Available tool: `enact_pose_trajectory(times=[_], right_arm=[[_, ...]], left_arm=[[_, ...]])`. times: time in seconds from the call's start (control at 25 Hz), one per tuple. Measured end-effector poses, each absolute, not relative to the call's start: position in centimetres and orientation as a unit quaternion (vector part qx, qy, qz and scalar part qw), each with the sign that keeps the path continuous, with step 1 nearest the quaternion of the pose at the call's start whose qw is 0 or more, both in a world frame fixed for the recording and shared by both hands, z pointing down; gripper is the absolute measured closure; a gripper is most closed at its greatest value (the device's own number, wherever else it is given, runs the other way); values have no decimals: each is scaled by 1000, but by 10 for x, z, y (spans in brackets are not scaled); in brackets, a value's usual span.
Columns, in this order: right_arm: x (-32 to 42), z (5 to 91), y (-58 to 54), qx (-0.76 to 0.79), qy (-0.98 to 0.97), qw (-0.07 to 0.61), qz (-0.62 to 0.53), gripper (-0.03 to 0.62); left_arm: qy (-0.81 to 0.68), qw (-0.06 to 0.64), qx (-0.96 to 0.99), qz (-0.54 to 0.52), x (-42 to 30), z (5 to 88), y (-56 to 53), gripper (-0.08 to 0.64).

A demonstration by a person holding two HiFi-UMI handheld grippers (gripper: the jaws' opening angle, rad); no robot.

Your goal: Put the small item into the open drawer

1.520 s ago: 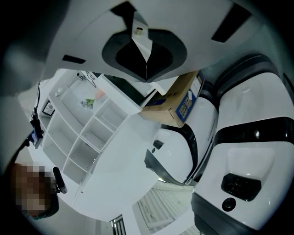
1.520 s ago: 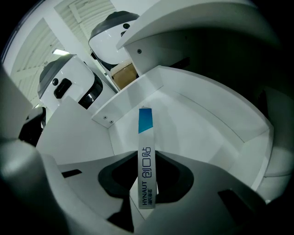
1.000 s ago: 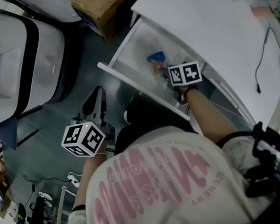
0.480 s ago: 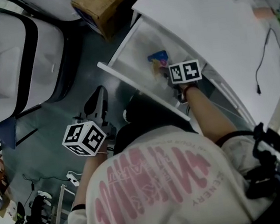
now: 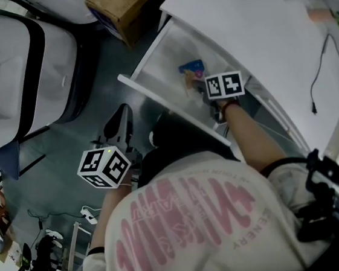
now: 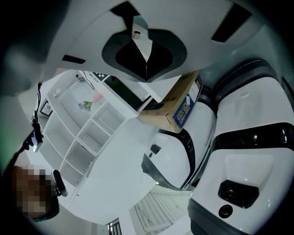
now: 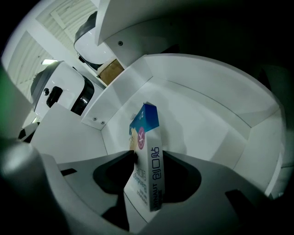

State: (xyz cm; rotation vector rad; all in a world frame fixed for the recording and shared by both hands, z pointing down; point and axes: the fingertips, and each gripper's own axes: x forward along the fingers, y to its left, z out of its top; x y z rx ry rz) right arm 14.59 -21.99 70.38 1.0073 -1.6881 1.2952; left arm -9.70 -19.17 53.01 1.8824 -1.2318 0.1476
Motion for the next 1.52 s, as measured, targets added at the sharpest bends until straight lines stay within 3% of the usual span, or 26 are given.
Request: enact_pose_trajectory(times=[1.52], right_arm=[[129,717,-220,392,-655,372,527,333]], left_arm=[[-527,436,728,52,-115,537,-162,530]])
